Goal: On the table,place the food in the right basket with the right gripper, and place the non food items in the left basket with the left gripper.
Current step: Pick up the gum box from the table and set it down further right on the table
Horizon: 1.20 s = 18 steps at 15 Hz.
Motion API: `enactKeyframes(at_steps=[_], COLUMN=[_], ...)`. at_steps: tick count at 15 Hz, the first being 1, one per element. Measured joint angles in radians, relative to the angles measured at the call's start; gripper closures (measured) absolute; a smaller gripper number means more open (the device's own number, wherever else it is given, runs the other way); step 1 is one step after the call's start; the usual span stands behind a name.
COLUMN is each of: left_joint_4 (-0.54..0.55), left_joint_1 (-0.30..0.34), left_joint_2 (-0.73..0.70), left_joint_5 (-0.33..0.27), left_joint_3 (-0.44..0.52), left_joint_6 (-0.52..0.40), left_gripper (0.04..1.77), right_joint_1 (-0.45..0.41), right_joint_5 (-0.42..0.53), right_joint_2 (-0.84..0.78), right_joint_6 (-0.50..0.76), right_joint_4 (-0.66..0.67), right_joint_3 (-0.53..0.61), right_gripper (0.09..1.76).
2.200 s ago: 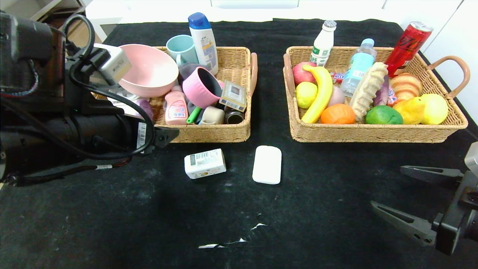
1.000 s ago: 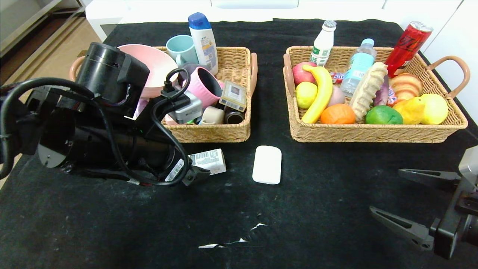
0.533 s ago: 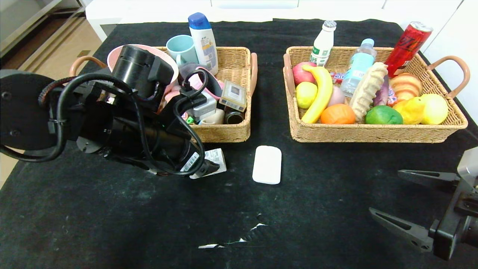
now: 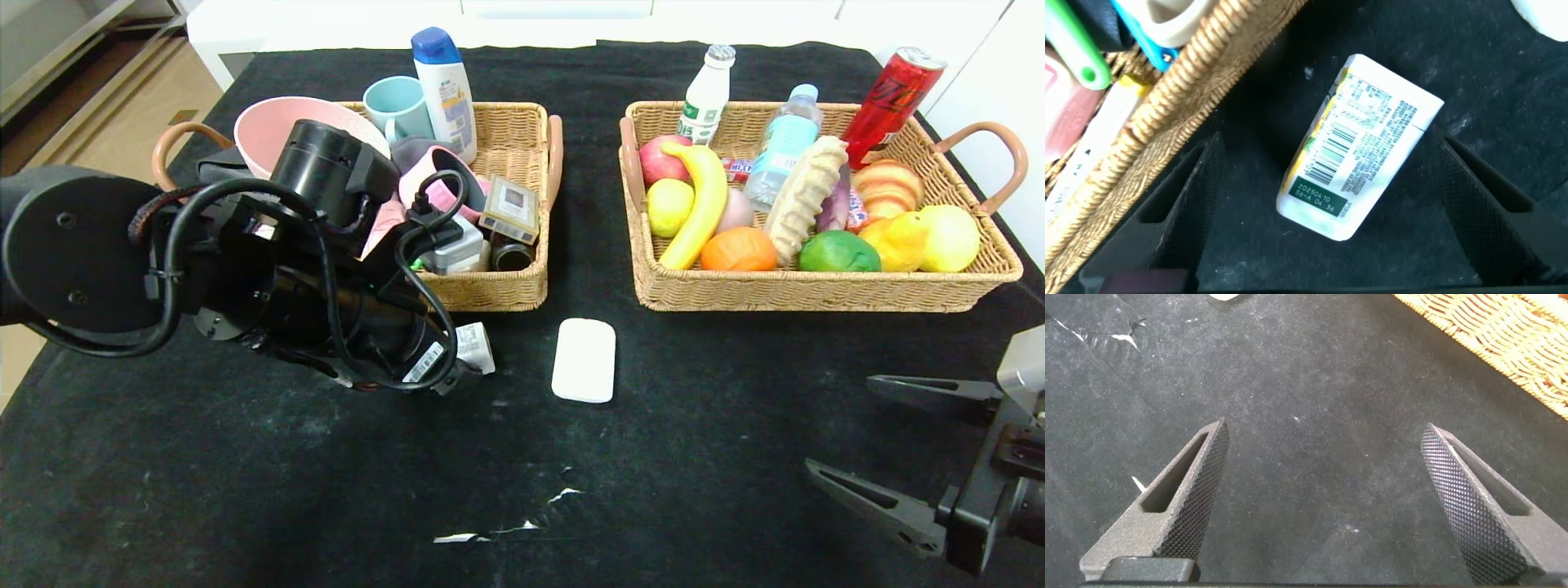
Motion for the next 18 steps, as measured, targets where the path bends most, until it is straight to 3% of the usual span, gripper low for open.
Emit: enactKeyframes(at_steps=[4, 5, 8, 11, 18], left_joint_4=[-0.002, -0.001, -0.002, -0.002, -0.008], left_joint_1=[-0.002, -0.002, -0.003, -0.005, -0.006], left_joint_2=[0.016, 0.019, 0.023, 0.023, 0.031], left_joint_5=[0.000, 0.000, 0.002, 0.002, 0.005], left_joint_3=[0.001, 0.001, 0.006, 0.012, 0.017], left_joint_6=[0.000, 0.000, -0.002, -0.002, 0.000], left_gripper=[0.09, 0.19, 0.68, 0.99, 1.02], right_joint_1=[0.000, 0.000, 0.000, 0.000, 0.000], right_joint_5=[0.000, 0.000, 0.000, 0.000, 0.000], right_joint_2=[0.000, 0.000, 0.000, 0.000, 0.002], right_joint_6=[0.000, 0.000, 0.000, 0.000, 0.000], right_joint_4=[0.000, 0.000, 0.000, 0.000, 0.000], right_joint_3=[0.000, 0.000, 0.000, 0.000, 0.000], right_gripper=[0.14, 0.14, 0.14, 0.14, 0.14])
